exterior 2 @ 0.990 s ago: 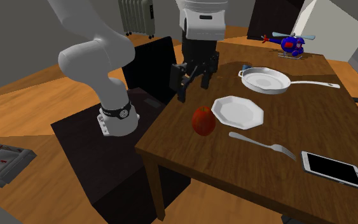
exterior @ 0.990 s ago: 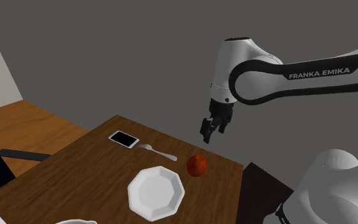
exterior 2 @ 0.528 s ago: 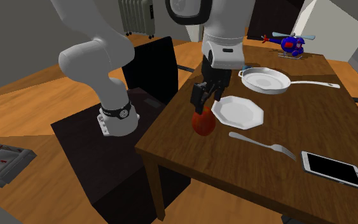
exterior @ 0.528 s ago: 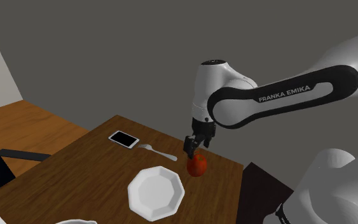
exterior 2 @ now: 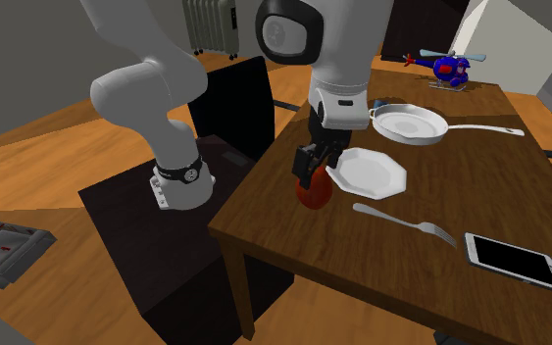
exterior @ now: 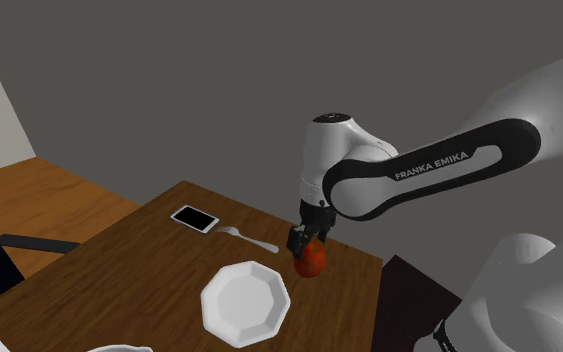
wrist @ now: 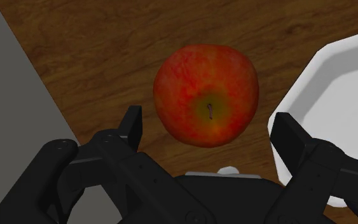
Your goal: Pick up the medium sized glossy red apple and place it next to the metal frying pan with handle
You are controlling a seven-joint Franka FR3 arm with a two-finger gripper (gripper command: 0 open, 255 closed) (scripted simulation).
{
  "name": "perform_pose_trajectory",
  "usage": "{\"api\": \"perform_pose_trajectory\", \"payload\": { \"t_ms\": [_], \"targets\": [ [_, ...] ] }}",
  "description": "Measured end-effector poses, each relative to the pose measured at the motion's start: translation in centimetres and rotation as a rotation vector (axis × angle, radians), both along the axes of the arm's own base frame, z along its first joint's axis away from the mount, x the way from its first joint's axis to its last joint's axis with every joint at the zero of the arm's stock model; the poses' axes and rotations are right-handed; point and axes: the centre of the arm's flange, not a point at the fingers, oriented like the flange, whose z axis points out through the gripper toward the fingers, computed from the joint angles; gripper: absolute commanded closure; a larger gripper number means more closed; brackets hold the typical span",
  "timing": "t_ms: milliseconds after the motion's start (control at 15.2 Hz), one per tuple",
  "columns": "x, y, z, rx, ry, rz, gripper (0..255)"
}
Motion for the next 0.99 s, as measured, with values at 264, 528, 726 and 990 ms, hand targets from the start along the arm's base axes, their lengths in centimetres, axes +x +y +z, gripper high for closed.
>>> {"api": "perform_pose_trajectory", "payload": {
  "t_ms": [264,528,726,990],
  "targets": [
    [0.0,0.0,-0.08,0.0,0.0,0.0,0],
    [0.03,0.01,0.0,0.001,-0.002,0.0,255],
    [0.02,0.03,-0.01,0.001,-0.002,0.0,255],
    [0.02,0.04,0.0,0.001,-0.002,0.0,255]
  ]
}}
